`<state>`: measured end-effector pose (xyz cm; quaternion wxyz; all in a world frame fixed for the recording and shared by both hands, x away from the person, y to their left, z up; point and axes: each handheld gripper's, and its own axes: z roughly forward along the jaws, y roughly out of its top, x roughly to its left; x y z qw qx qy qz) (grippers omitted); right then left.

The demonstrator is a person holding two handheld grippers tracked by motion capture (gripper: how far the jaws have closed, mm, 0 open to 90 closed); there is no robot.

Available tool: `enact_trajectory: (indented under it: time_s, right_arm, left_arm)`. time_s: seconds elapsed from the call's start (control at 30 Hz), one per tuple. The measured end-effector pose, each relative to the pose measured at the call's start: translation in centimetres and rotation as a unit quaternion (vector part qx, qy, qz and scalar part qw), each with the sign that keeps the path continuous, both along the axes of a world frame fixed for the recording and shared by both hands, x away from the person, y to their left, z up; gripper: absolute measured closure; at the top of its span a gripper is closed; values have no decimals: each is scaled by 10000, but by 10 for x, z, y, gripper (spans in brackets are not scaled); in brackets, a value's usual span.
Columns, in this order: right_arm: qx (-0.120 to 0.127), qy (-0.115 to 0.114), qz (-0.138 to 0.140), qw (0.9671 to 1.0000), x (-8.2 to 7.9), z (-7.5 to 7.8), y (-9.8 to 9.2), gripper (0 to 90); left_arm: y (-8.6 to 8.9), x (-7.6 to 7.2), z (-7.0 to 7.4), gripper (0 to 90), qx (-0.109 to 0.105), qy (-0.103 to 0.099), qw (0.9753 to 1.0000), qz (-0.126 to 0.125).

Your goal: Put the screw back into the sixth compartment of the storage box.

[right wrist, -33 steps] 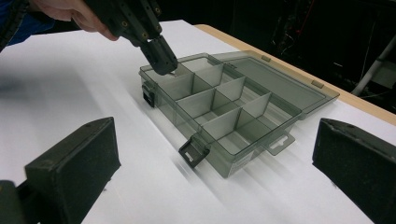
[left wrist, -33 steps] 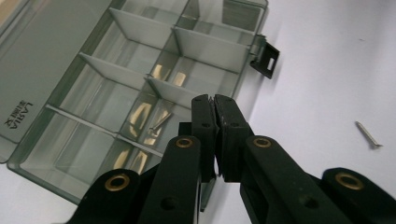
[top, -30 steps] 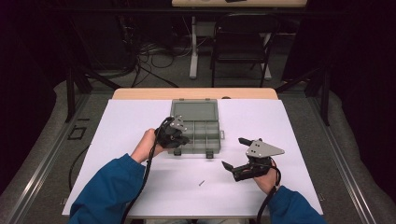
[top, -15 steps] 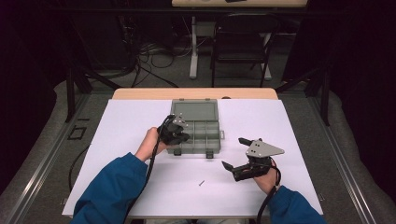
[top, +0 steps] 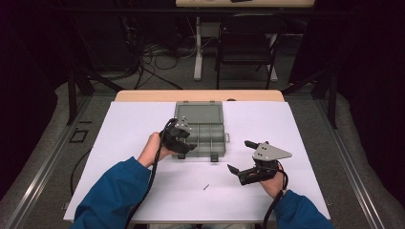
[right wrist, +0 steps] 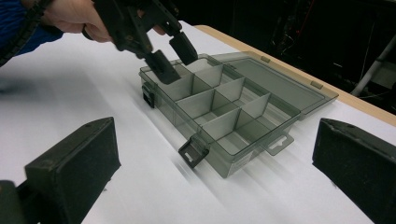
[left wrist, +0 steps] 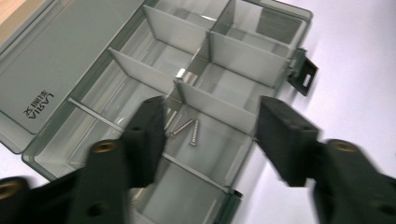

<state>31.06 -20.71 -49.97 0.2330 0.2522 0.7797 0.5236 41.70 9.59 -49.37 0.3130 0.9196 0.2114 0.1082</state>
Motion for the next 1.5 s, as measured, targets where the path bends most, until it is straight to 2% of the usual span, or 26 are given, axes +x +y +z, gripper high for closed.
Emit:
enact_trajectory:
  time_s: [0.3,0.57,0.83,1.5]
  right_arm:
    - [21,-8,-18,10000,0,0,-1,0]
    - [22,-24,-16,10000,0,1,-1,0]
    - [18,-1,-11,10000,0,1,-2,0]
    - [54,-13,-28,10000,0,1,-2,0]
  left_arm:
    - [-2,-11,3,188,-1,13,10000,-57]
    - [-8,-23,0,155,96,57,9997,-194]
    - [-11,-33,0,112,78,77,9996,-267]
    - [-28,-63,-12,4,190,187,9982,-543]
